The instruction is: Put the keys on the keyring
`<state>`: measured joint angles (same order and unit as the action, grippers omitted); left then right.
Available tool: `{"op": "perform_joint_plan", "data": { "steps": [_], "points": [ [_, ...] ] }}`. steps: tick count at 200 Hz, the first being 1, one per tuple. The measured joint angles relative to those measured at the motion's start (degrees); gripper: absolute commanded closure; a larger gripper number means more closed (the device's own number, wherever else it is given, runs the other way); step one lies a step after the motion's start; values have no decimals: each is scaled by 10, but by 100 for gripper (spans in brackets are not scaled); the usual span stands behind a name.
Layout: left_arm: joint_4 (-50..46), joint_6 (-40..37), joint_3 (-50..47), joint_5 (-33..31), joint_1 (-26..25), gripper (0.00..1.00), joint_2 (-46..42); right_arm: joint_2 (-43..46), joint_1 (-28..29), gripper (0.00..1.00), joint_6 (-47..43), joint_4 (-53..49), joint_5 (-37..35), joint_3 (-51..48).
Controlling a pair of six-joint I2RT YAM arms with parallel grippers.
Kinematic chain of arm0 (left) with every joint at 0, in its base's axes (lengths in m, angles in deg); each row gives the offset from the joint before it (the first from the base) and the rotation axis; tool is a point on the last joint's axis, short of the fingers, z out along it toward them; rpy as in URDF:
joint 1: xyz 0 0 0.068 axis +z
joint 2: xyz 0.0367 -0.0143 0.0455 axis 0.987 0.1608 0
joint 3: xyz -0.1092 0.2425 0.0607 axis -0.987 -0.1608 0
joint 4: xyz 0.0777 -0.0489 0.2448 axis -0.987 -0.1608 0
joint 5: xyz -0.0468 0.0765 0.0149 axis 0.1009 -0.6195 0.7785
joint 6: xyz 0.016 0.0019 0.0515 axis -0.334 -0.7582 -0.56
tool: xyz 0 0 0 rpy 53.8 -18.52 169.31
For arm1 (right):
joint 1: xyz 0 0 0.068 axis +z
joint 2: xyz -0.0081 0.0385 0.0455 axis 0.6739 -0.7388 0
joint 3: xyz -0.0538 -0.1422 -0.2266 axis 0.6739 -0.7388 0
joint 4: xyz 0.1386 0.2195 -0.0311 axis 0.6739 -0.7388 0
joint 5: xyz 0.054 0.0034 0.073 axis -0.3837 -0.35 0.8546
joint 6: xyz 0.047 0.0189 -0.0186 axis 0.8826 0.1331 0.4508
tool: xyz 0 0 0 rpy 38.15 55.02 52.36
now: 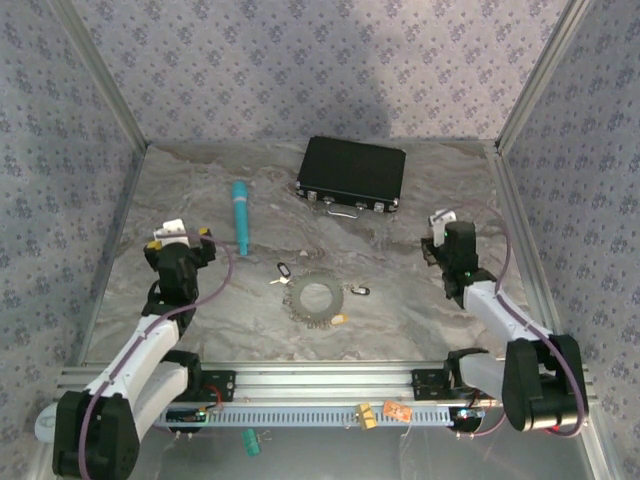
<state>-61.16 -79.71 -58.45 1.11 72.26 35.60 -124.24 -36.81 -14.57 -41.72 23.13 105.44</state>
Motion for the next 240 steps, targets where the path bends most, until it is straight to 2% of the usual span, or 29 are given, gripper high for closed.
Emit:
{"op": "perform_joint_plan", "data": {
  "steps": [14, 36, 86, 105, 123, 180, 230, 237, 240],
  "points": [
    [31, -4, -25, 7, 14, 0, 24, -34, -15, 57, 19, 75, 0, -43],
    [86, -15, -43, 19, 26, 0, 88, -99, -12, 57, 19, 158, 2, -56],
    [274, -61, -45, 70, 28, 0, 256, -154, -37, 57, 12, 325, 43, -69],
    [339, -82, -43, 102, 28, 2, 323, -189, -50, 56, 14, 364, 52, -73],
    [400, -97, -41, 130, 29, 0, 388, -214, -59, 57, 23, 356, 65, -61],
    [351, -81, 43, 126, 54, 0, 396, -217, -79, 46, 49, 348, 71, -37],
    [316, -68, 49, 139, 68, 0, 396, -217, -79, 42, 52, 348, 75, -37],
    [311, -66, 49, 147, 72, 0, 396, -217, -79, 38, 52, 348, 75, -37],
    [308, -66, 49, 149, 75, 0, 396, -217, -79, 29, 54, 348, 75, -37]
  ]
}}
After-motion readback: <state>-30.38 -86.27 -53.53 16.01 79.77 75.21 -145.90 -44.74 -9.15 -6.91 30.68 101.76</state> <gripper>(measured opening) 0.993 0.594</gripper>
